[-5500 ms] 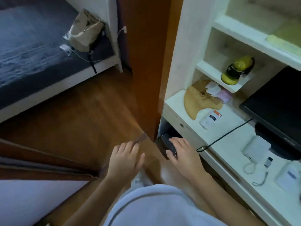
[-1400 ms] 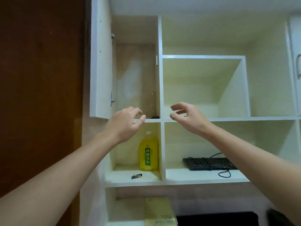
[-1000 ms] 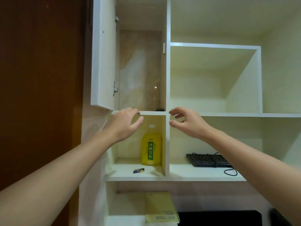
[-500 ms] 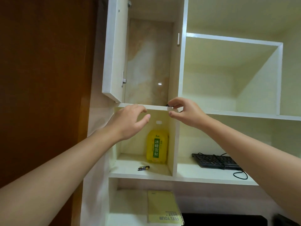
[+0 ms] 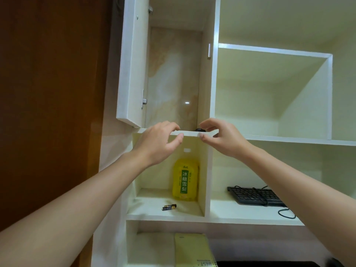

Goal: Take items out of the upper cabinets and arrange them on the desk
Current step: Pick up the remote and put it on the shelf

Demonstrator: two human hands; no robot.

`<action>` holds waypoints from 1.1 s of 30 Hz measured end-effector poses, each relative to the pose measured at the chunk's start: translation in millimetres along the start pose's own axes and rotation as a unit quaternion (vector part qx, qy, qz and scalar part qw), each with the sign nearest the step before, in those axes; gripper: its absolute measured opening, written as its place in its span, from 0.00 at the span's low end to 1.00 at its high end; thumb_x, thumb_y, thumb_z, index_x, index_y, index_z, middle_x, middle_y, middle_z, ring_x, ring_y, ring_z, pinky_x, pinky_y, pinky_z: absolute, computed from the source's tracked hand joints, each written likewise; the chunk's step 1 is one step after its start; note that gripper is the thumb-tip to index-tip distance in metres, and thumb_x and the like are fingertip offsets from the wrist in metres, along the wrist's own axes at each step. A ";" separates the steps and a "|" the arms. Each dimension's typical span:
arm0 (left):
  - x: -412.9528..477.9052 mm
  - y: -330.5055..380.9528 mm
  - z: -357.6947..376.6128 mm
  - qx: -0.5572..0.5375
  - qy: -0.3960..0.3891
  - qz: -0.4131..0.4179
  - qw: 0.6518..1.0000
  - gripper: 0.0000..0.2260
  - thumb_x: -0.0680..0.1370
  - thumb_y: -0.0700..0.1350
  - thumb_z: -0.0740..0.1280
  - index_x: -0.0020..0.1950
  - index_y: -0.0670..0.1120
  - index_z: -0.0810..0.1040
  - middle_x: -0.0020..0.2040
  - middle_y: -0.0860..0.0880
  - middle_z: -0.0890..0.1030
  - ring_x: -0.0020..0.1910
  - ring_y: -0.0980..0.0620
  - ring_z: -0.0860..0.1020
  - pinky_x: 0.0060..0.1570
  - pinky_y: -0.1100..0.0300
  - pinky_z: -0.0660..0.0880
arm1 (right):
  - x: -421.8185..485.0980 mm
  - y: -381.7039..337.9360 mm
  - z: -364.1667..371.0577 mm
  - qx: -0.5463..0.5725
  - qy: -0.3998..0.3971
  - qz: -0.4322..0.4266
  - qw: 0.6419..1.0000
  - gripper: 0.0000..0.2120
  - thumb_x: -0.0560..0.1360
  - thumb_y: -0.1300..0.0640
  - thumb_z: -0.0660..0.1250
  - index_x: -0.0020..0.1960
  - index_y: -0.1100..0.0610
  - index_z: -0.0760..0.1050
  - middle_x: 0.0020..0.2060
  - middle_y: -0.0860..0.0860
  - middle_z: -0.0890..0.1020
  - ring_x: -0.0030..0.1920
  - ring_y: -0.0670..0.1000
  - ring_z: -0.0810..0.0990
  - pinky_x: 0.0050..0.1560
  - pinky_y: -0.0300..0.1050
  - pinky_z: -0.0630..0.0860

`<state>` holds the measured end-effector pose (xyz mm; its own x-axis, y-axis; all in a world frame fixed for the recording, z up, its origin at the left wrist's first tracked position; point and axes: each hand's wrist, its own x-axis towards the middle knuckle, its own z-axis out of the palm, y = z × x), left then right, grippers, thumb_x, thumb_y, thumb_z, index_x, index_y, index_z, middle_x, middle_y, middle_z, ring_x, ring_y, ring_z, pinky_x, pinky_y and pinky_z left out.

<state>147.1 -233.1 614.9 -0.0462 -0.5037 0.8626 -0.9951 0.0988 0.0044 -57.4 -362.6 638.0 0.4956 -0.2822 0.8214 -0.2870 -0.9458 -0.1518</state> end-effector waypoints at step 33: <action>66.7 37.8 44.6 -0.008 -0.009 0.082 0.997 0.06 0.75 0.42 0.71 0.52 0.47 0.81 0.47 0.52 0.83 0.46 0.52 0.79 0.46 0.51 0.79 | -65.8 72.9 -13.7 0.042 -0.059 0.034 0.997 0.15 0.77 0.48 0.68 0.62 0.49 0.78 0.57 0.42 0.81 0.57 0.41 0.79 0.57 0.49 0.80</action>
<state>102.5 -301.2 650.0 -0.2095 -0.4952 0.8432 -0.9726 0.1947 -0.1273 -122.2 -410.7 580.4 0.5724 -0.3585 0.7374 -0.2568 -0.9325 -0.2540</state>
